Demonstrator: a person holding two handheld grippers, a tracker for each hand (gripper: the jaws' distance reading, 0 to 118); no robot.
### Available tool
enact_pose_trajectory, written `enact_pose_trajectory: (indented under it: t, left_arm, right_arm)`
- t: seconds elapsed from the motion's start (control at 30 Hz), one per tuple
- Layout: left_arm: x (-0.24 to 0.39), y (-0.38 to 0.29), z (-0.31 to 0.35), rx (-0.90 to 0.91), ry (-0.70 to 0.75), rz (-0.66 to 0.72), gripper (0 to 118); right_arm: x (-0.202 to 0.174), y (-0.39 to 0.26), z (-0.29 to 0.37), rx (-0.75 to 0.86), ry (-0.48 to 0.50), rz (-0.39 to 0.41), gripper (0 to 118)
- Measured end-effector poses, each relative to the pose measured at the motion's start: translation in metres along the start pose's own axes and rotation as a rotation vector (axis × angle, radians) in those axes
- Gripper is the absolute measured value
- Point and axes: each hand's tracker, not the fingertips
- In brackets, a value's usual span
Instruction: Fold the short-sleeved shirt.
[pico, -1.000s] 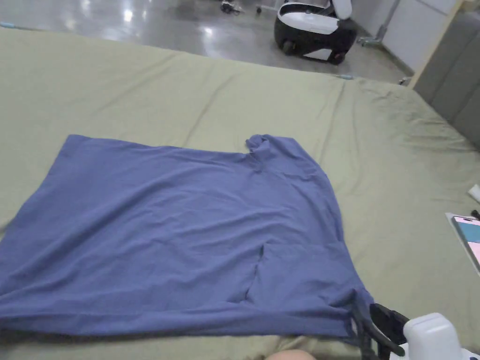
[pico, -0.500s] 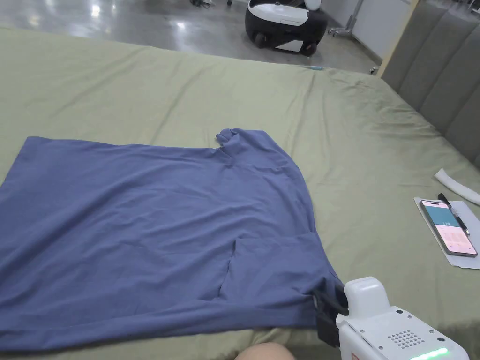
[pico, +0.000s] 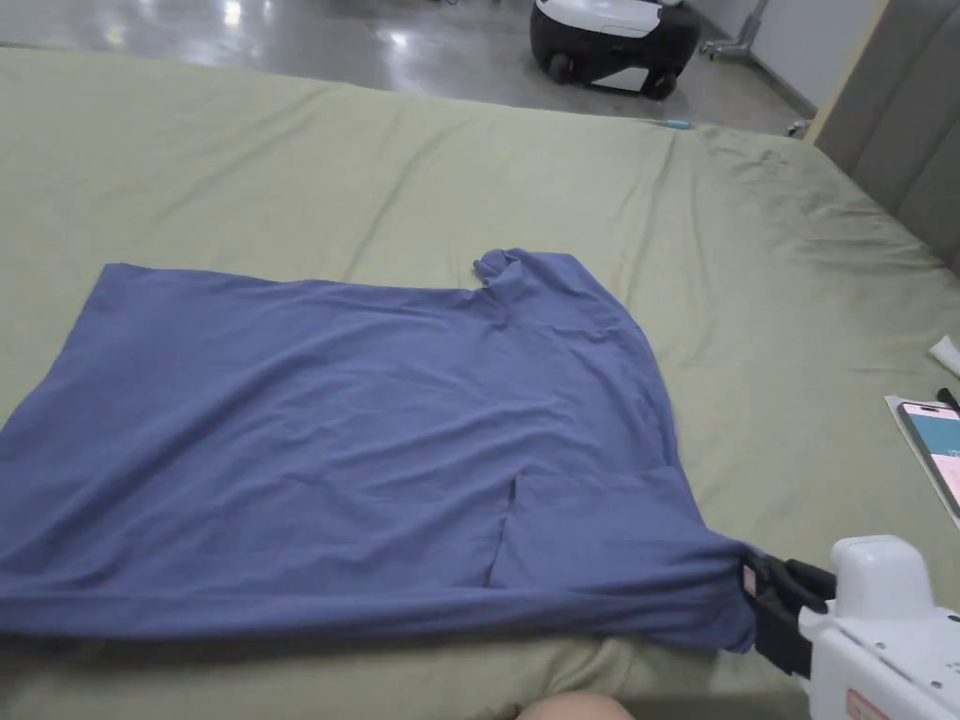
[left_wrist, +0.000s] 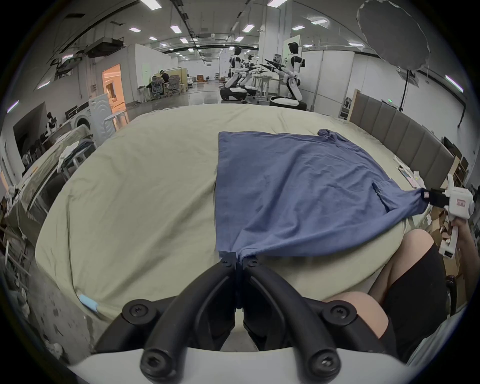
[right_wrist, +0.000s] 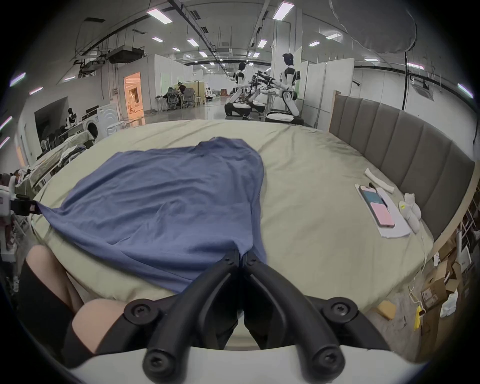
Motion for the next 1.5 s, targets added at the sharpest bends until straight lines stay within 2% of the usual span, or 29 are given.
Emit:
enact_pose_trajectory:
  t: [0.17, 0.37, 0.6, 0.67, 0.73, 0.8, 0.83, 0.87, 0.93, 1.0, 1.03, 1.17, 1.2, 1.23, 1.27, 1.3, 1.33, 1.37, 1.43, 1.5]
  left_arm:
    - [-0.017, 0.049, -0.017, -0.044, -0.032, 0.033, 2]
    - [-0.029, 0.104, -0.075, -0.111, -0.052, 0.09, 2]
    - [-0.034, 0.126, -0.154, -0.258, -0.044, 0.102, 2]
    - [-0.035, 0.123, -0.168, -0.304, -0.033, 0.089, 2]
    - [-0.031, 0.119, -0.181, -0.349, 0.013, 0.01, 2]
    - [-0.041, 0.122, -0.187, -0.316, 0.017, -0.019, 2]
    - [-0.042, 0.125, -0.186, -0.303, 0.03, -0.01, 4]
    - [-0.044, 0.128, -0.183, -0.288, 0.036, 0.001, 9]
    - [-0.043, 0.134, -0.163, -0.228, 0.108, 0.047, 46]
    - [-0.046, 0.135, -0.141, -0.197, 0.197, 0.052, 78]
    - [-0.054, 0.13, -0.129, -0.146, 0.222, 0.043, 84]
    - [-0.054, 0.105, -0.053, 0.041, 0.146, 0.13, 85]
    - [-0.051, 0.094, -0.033, 0.095, 0.107, 0.163, 81]
    - [-0.046, 0.082, -0.019, 0.136, 0.078, 0.182, 60]
    - [-0.041, 0.072, -0.01, 0.134, 0.083, 0.189, 38]
    - [-0.029, 0.058, 0.003, 0.121, 0.1, 0.181, 17]
    - [-0.022, 0.046, 0.009, 0.128, 0.107, 0.187, 0]
    - [-0.018, 0.035, 0.014, 0.133, 0.1, 0.187, 0]
    - [0.003, 0.019, 0.02, 0.114, 0.059, 0.189, 0]
    - [0.008, 0.01, 0.014, 0.099, 0.037, 0.202, 0]
  right_arm:
    - [0.013, 0.038, -0.022, -0.011, 0.003, 0.071, 3]
    - [0.018, 0.069, -0.079, -0.04, -0.014, 0.121, 3]
    - [0.026, 0.065, -0.154, -0.22, -0.032, 0.146, 3]
    - [0.028, 0.058, -0.165, -0.243, -0.056, 0.141, 3]
    - [0.03, 0.052, -0.173, -0.284, -0.05, 0.13, 3]
    - [0.032, 0.049, -0.174, -0.276, -0.05, 0.138, 3]
    - [0.033, 0.048, -0.175, -0.258, -0.051, 0.133, 15]
    - [0.034, 0.05, -0.173, -0.254, -0.061, 0.12, 36]
    - [0.04, 0.053, -0.162, -0.245, -0.162, 0.089, 77]
    - [0.05, 0.056, -0.139, -0.186, -0.147, 0.011, 89]
    - [0.055, 0.056, -0.124, -0.144, -0.145, -0.033, 92]
    - [0.054, 0.049, -0.064, -0.022, -0.145, -0.094, 92]
    - [0.051, 0.044, -0.05, -0.018, -0.12, -0.095, 91]
    - [0.039, 0.044, -0.03, -0.011, -0.063, -0.099, 82]
    - [0.035, 0.038, -0.021, 0.005, -0.024, -0.103, 63]
    - [0.028, 0.033, -0.013, 0.009, -0.03, -0.095, 36]
    - [0.019, 0.028, -0.006, 0.012, -0.05, -0.082, 0]
    - [0.01, 0.027, 0.003, 0.026, -0.091, -0.048, 0]
    - [-0.003, 0.019, 0.015, 0.031, -0.024, -0.018, 0]
    - [-0.014, 0.017, 0.017, 0.029, -0.013, 0.01, 0]
